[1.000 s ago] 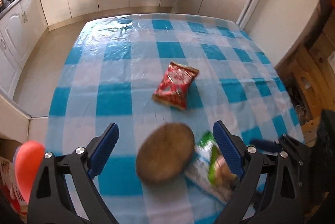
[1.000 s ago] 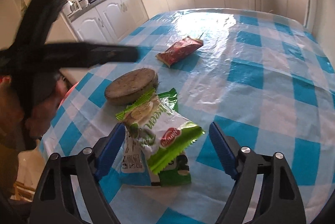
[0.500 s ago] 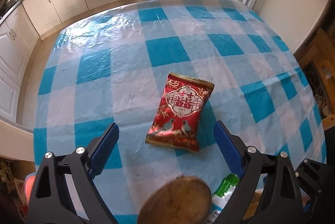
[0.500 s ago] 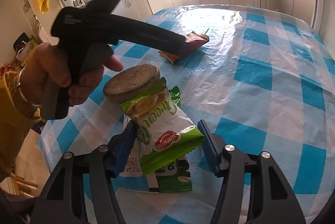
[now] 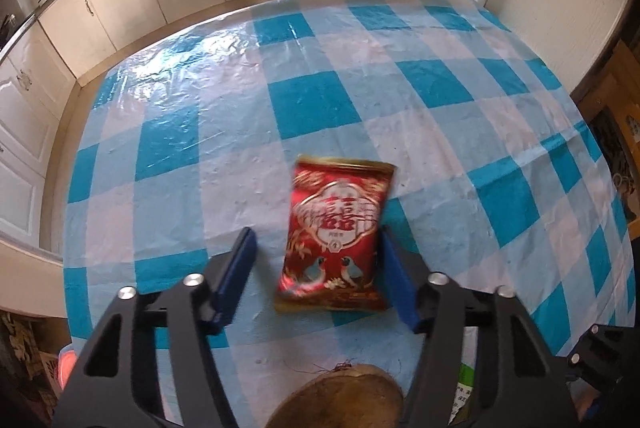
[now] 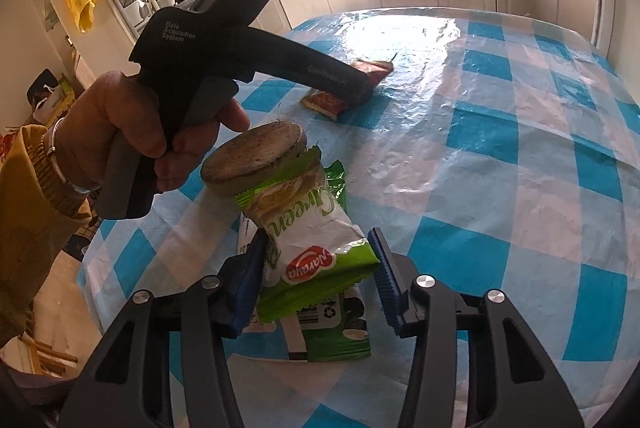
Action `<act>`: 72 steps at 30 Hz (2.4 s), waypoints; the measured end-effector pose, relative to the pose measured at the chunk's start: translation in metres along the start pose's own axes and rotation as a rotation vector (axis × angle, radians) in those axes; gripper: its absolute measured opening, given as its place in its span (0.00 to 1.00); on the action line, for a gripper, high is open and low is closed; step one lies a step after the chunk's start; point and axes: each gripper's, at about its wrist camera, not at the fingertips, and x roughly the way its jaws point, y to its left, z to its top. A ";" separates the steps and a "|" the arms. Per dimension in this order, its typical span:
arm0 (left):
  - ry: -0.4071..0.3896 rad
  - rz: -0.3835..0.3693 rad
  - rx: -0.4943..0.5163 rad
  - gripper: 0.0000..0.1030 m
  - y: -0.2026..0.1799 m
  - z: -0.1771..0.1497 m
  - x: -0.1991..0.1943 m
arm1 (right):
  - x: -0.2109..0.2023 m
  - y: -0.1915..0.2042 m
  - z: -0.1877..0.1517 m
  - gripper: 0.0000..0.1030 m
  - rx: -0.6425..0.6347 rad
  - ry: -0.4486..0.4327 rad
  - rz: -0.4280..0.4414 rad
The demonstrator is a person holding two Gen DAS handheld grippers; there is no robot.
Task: Collect trash
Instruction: 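Grasp the red snack packet with the left tool while the right tool grasps the green packet, then carry both packets over the orange bucket and open both tools to drop them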
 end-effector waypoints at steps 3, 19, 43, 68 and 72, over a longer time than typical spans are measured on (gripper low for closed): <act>-0.007 0.009 -0.014 0.44 0.004 -0.001 -0.002 | -0.001 0.000 0.000 0.48 0.006 -0.002 -0.003; -0.096 0.005 -0.203 0.44 0.046 -0.025 -0.037 | -0.014 -0.010 -0.001 0.33 0.070 -0.022 -0.007; -0.241 0.185 -0.608 0.44 0.187 -0.205 -0.150 | -0.020 0.079 0.042 0.32 -0.082 -0.031 0.104; -0.124 0.196 -0.881 0.44 0.275 -0.320 -0.097 | 0.153 0.283 0.084 0.37 -0.414 0.254 0.297; -0.102 0.199 -0.888 0.47 0.277 -0.322 -0.084 | 0.172 0.289 0.082 0.44 -0.421 0.274 0.267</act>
